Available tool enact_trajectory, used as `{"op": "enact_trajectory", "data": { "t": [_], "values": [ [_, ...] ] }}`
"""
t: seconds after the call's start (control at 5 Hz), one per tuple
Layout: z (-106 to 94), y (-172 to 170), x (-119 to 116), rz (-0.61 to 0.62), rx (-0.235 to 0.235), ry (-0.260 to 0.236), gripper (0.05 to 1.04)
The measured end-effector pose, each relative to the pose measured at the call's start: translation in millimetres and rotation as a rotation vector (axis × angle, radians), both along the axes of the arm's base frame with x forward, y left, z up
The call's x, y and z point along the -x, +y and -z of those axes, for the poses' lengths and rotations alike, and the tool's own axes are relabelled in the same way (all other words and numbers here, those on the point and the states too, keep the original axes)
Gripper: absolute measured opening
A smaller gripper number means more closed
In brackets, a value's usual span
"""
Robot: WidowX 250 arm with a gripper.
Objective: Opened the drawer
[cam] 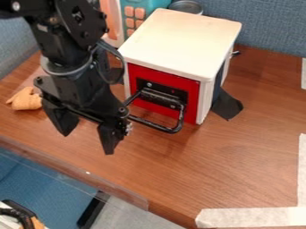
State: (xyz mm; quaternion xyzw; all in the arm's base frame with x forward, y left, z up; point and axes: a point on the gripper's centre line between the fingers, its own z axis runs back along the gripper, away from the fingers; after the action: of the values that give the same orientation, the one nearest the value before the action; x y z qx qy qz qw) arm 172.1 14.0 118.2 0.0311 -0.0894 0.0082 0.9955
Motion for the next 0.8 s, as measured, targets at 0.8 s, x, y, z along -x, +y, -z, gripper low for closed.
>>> {"op": "enact_trajectory", "data": {
  "t": [0.8],
  "values": [
    [23.2, -4.6, -7.5, -0.257, 0.07, -0.108, 1.0]
  ]
}}
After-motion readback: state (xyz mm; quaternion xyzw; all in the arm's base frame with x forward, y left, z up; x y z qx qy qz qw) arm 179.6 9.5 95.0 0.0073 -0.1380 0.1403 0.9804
